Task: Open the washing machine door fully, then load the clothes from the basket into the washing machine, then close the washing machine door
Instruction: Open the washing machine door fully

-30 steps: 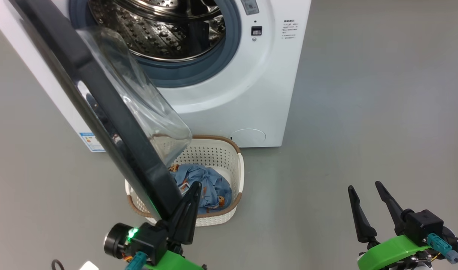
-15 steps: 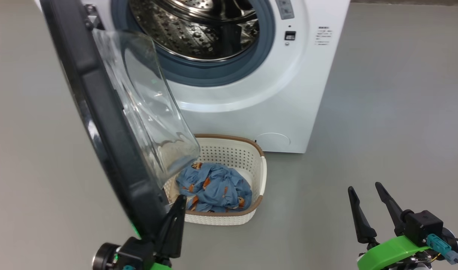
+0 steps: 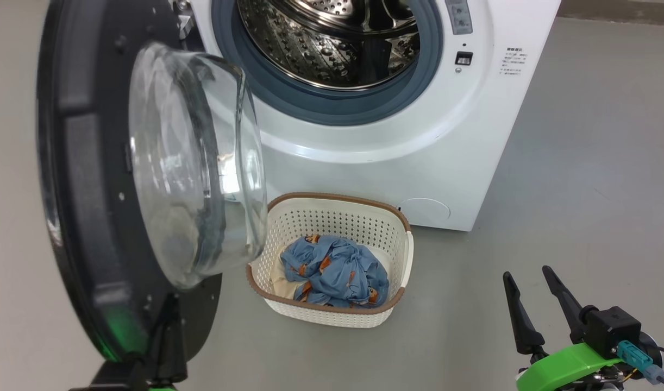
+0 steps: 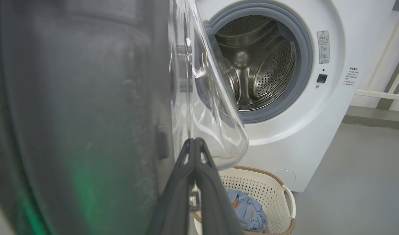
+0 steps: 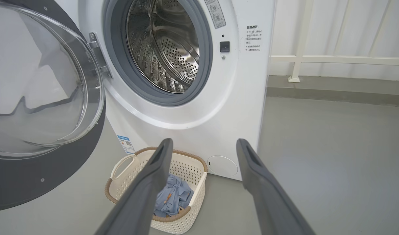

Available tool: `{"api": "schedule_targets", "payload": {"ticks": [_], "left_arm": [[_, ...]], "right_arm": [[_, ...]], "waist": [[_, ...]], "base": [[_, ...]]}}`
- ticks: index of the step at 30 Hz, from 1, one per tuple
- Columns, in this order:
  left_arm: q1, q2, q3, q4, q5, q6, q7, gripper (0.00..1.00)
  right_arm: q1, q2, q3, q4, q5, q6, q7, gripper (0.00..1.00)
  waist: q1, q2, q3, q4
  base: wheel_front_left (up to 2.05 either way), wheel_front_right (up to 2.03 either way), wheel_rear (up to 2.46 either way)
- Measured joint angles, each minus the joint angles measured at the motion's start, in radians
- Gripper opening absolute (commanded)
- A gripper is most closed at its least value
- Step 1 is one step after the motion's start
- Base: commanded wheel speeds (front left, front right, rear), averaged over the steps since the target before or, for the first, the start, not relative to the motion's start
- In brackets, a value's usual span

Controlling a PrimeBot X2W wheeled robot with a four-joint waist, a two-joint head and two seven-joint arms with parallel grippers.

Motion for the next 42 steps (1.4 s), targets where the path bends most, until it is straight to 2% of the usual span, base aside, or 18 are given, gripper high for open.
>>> {"api": "schedule_targets", "payload": {"ticks": [19, 42], "left_arm": [[-0.059, 0.049, 0.229, 0.095, -0.121, 0.064, 0.000, 0.00], [-0.223, 0.109, 0.474, 0.226, -0.155, 0.060, 0.000, 0.00]], "right_arm": [[0.003, -0.030, 0.006, 0.001, 0.000, 0.000, 0.000, 1.00], [-0.033, -0.064, 0.014, -0.022, 0.013, 0.000, 0.003, 1.00]], "waist": [[0.0000, 0.0000, 0.042, -0.033], [0.0000, 0.0000, 0.129, -0.020]], "base": [[0.00, 0.00, 0.00], [0.00, 0.00, 0.00]]}}
